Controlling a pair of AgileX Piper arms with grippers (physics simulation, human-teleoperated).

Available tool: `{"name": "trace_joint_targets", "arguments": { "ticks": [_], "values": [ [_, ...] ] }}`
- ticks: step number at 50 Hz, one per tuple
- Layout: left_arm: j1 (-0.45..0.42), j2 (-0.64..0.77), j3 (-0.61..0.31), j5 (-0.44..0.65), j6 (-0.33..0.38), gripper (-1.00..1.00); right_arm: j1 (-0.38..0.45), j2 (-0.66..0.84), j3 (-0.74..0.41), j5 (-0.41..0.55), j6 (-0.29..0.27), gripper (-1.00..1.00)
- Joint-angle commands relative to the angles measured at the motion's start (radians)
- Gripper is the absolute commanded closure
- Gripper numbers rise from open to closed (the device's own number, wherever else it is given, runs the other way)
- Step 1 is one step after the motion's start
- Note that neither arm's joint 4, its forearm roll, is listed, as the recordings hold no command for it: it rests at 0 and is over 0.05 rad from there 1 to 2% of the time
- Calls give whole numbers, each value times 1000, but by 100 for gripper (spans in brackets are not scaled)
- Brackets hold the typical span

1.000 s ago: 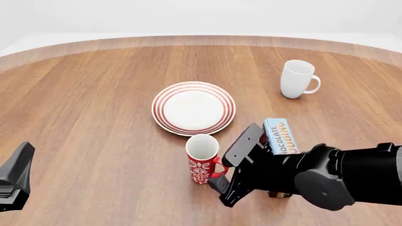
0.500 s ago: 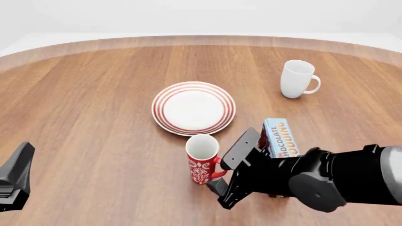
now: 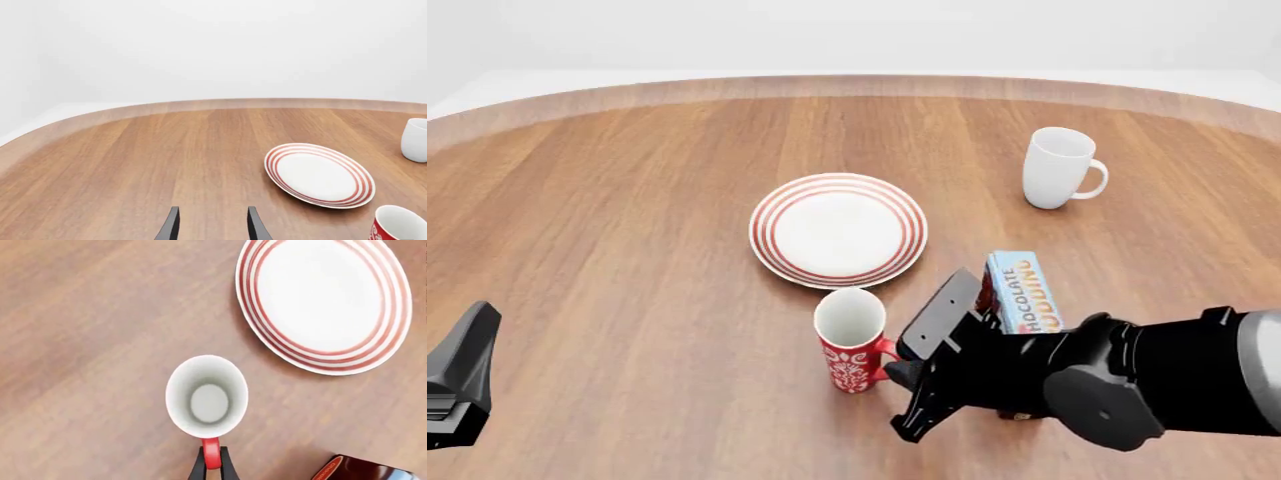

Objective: Pick up the red mug and put it on the plate

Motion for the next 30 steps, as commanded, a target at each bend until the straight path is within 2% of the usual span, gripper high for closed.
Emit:
{"name": "trace_joint_targets", "arguments": {
  "ticks": [1, 10, 21, 30],
  "values": [
    [0, 0, 0, 0, 0, -100, -10, -9, 2, -6, -14, 100],
    [0, 0, 0, 0, 0, -100, -15, -74, 1, 30, -30, 100],
    [0, 0, 0, 0, 0, -100, -45, -250, -21, 170, -84, 100],
    [0, 0, 0, 0, 0, -100, -48, -340, -50, 256, -102, 100]
  ]
}}
